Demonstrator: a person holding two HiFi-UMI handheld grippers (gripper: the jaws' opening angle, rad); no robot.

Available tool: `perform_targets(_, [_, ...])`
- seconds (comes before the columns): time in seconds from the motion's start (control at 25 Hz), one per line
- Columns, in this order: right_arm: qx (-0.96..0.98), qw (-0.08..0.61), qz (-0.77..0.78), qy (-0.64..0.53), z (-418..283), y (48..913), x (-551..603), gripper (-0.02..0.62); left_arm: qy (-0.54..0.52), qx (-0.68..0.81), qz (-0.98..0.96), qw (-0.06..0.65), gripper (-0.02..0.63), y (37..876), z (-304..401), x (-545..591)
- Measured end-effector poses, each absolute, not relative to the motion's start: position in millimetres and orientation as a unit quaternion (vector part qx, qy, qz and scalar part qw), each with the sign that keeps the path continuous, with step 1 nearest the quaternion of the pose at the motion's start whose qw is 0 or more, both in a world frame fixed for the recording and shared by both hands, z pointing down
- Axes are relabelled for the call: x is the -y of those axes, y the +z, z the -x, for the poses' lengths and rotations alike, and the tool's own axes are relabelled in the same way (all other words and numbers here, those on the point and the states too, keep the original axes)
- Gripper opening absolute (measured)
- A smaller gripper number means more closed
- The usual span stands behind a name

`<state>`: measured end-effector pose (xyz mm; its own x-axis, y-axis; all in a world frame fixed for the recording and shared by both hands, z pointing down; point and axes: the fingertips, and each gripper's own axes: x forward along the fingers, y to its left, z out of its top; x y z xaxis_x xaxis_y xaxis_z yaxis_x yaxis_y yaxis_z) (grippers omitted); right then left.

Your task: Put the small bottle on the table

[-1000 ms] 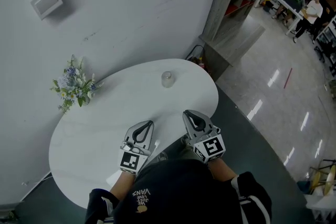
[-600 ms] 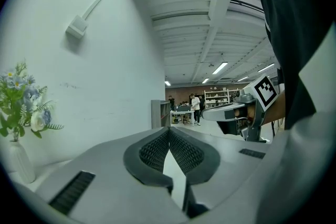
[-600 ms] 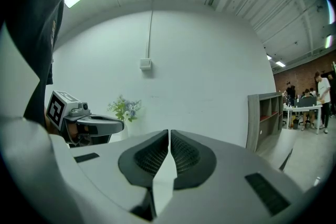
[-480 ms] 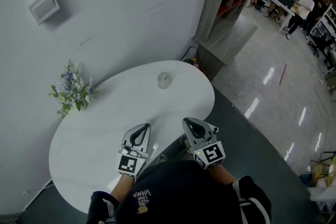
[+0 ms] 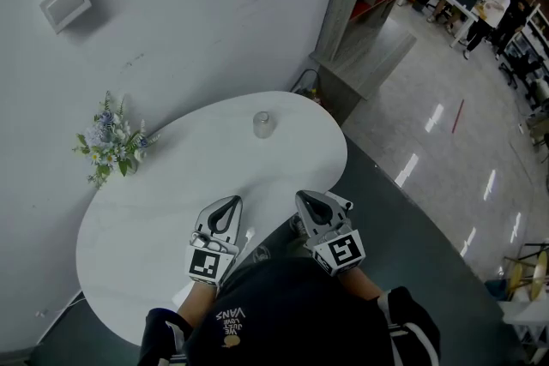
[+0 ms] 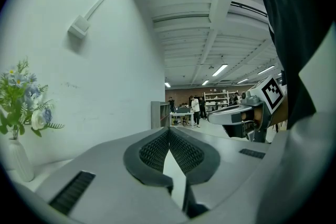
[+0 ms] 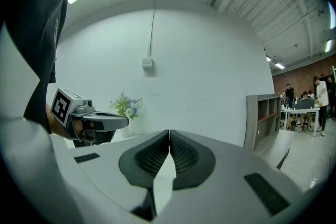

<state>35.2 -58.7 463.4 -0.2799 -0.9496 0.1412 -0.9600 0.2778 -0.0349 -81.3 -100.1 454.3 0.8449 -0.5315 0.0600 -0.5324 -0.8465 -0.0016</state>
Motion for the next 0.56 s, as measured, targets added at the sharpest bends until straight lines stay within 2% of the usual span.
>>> perform_targets(0.56, [0.803, 0.046, -0.591, 0.055, -34.1, 462.7, 60.6, 0.044, 0.027, 0.282, -0.959, 0.006, 0.020, 453.9, 78.5, 99.1])
